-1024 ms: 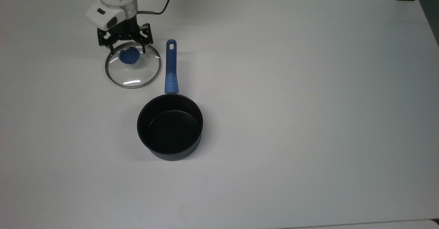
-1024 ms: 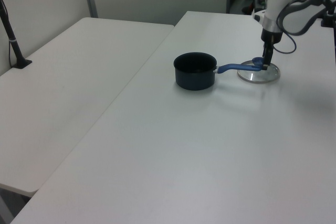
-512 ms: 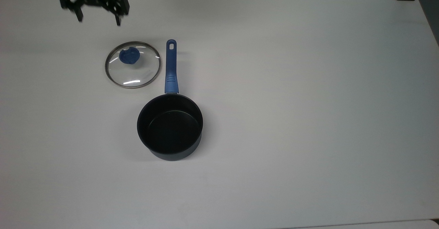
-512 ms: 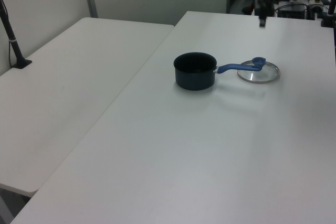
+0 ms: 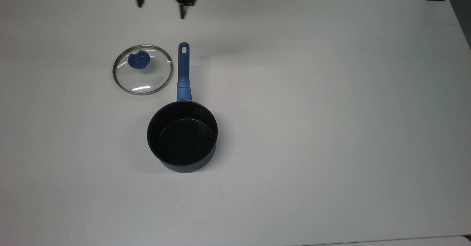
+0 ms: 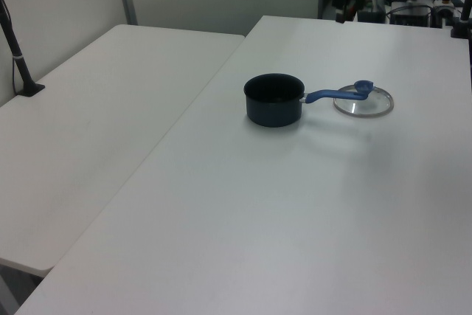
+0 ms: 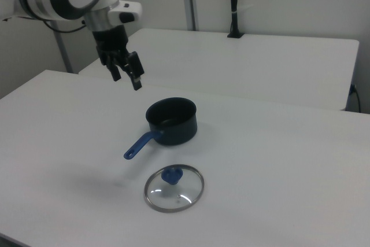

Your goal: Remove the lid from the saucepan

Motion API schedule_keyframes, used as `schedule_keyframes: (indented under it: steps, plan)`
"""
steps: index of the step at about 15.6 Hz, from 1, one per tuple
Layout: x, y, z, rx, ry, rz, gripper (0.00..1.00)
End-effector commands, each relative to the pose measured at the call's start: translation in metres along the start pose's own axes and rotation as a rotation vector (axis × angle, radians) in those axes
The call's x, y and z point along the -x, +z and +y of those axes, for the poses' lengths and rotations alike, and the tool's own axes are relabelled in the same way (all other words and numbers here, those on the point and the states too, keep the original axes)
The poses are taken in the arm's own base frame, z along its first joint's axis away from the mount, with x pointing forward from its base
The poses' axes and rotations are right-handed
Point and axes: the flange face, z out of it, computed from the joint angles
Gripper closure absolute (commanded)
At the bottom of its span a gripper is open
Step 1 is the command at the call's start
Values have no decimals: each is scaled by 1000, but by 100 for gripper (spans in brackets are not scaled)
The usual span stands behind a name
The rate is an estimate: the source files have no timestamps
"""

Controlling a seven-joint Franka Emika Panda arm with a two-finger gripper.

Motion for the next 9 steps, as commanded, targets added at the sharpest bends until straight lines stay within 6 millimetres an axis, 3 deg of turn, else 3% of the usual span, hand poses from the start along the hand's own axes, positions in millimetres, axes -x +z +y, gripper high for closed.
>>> schedule_keyframes:
  steps: [1, 5, 9]
  plan:
    - [-1, 6, -12, 4, -18, -20, 0]
    - [-3, 4, -4, 7, -247, -25, 0]
    - [-5, -2, 4, -1, -267, -14, 0]
